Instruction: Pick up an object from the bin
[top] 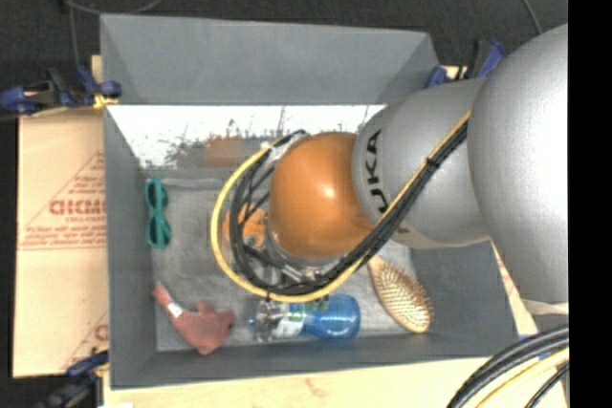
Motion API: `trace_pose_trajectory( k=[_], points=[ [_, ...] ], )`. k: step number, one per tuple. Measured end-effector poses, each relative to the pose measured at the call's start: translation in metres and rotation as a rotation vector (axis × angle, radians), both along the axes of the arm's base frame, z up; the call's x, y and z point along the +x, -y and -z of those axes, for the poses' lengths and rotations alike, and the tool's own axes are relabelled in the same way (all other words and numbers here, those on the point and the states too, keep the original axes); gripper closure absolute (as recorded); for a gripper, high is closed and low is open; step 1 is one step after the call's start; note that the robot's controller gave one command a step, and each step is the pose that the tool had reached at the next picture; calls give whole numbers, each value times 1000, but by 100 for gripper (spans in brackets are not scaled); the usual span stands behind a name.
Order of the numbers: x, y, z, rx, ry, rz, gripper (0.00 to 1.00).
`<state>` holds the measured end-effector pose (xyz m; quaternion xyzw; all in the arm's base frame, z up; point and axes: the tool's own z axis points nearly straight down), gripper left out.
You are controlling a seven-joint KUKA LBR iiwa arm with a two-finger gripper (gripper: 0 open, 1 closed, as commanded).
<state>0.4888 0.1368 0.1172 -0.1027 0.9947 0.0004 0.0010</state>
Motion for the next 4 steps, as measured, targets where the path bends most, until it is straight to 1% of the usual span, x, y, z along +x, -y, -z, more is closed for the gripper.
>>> trace_pose_trajectory(
  k=[1,2,3,4],
  points=[
    [-3,33,45,1,1,-125,100],
    [-3,33,45,1,1,-124,100],
    [-7,35,-2,-3,-8,-136,100],
    [-1,16,-158,1,1,-248,100]
  ],
)
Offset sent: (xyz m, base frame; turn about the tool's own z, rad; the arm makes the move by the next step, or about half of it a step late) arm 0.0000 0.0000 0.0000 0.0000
